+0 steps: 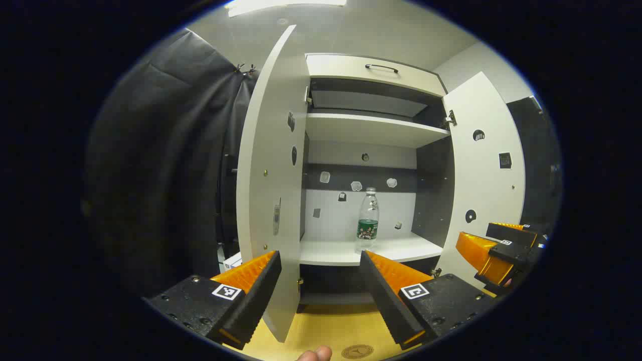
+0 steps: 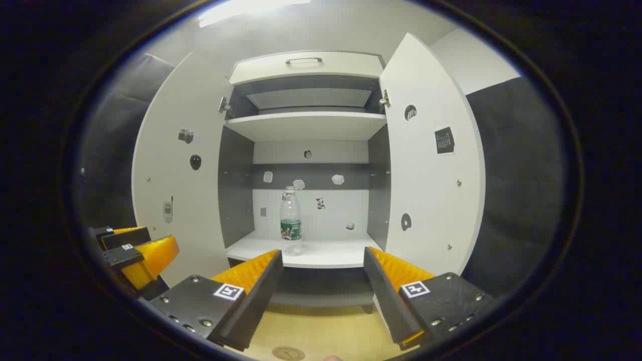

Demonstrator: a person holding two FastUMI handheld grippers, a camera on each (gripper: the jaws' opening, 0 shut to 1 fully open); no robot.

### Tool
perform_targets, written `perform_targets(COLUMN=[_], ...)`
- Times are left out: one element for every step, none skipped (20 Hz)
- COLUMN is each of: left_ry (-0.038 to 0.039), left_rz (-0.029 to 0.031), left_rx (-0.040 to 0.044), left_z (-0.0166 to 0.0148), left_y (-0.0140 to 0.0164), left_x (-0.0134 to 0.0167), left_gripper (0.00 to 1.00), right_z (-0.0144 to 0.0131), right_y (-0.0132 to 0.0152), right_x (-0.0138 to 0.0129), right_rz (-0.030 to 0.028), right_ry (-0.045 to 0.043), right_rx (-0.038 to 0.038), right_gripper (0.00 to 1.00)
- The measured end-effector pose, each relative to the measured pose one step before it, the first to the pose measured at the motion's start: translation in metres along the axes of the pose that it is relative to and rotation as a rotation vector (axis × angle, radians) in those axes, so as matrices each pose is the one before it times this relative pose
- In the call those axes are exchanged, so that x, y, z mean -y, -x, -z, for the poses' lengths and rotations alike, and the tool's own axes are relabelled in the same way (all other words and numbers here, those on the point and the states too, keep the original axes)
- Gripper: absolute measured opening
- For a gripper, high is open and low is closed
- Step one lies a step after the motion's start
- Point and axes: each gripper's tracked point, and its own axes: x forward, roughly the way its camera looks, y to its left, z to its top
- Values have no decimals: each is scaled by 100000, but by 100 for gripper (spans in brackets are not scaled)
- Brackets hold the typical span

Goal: Grasp the bottle in the cabinet with the left hand and place it on the coaster, then close the right door with the right hand and the left door with the left hand.

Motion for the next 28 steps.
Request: perform_targets(left_ry=[-737, -896, -413, 304, 308, -108, -89, 67, -35, -78, -384, -448, -191, 552, 1061, 975, 369, -319, -298, -320, -333, -188, -40, -97, 44, -36, -149, -226], left_rz=[237, 52, 213, 283, 131, 366, -420, 34, 260, -279, -149, -144, -155, 573, 333, 160, 333, -967, -595, 17, 212, -174, 443, 180, 0, 416, 324, 464], left_rx=[797, 492, -592, -209, -359, -266, -82, -21, -185, 377, 341, 689, 821, 357, 6, -721, -628, -370, 622, 282, 85, -182, -125, -603, -124, 1, -278, -65], left_z=[-202, -89, 150, 102, 84, 143, 174, -10, 99, -134, -50, -164, -141, -80, 125, 179, 247, 86, -73, -118, 66, 30, 66, 148, 142, 3, 199, 87], left_y=[32, -100, -83, 28, -53, 12, 19, -87, 58, -56, -20, -24, -87, -139, 15, -31, 25, -26, -205, -123, -135, -165, -273, -219, -357, -361, -536, -573], left_x=[198, 73, 180, 126, 143, 112, -102, -67, 136, -76, -3, -10, 5, 143, 131, 71, 156, -215, -214, 43, 102, 15, 179, 148, 28, 238, 259, 247], left_gripper=[99, 100, 100, 99, 99, 99, 99, 99, 99, 99, 99, 100, 99, 99, 99, 99, 99, 99, 100, 100, 99, 99, 99, 99, 99, 99, 99, 99], right_z=[177, 2, 33, -85, 103, 35, 40, -8, 38, -44, 11, -84, 35, 9, 142, 95, 159, 51, -11, 9, 79, 67, 134, 5, 66, -14, 78, -24], right_y=[22, -5, 11, 4, 20, -36, 19, -49, -20, -83, -15, 23, -36, -51, -10, 28, -49, -41, -7, -56, -61, -64, -61, -162, -73, -111, -98, -73], right_x=[-84, -37, 54, 6, -73, -50, -20, 13, 18, 18, 0, 41, 88, -10, -18, -21, 16, 39, 74, 98, 66, -27, 28, 131, 88, 106, 141, 119], right_rz=[-189, -86, 67, 169, -128, -105, -192, -57, -197, -16, -217, 16, 181, -115, -209, -130, -242, -48, 108, 198, 65, -157, -99, 56, 286, 182, 300, 223], right_ry=[-406, -88, 394, 662, 594, 140, 49, 9, 35, -222, -331, -196, 118, -54, -319, -536, -400, -136, 173, 263, 81, -119, 13, 230, 264, 151, 28, -128], right_rx=[-458, -223, -88, 299, 67, -54, 2, 36, 67, -55, 56, 62, 100, -85, -215, -378, -594, -215, 135, 68, -101, -411, -362, -133, -63, 9, -189, -78], right_gripper=[98, 98, 97, 97, 97, 97, 97, 97, 97, 97, 96, 98, 96, 96, 98, 96, 96, 96, 96, 96, 96, 96, 96, 96, 96, 96, 96, 98])
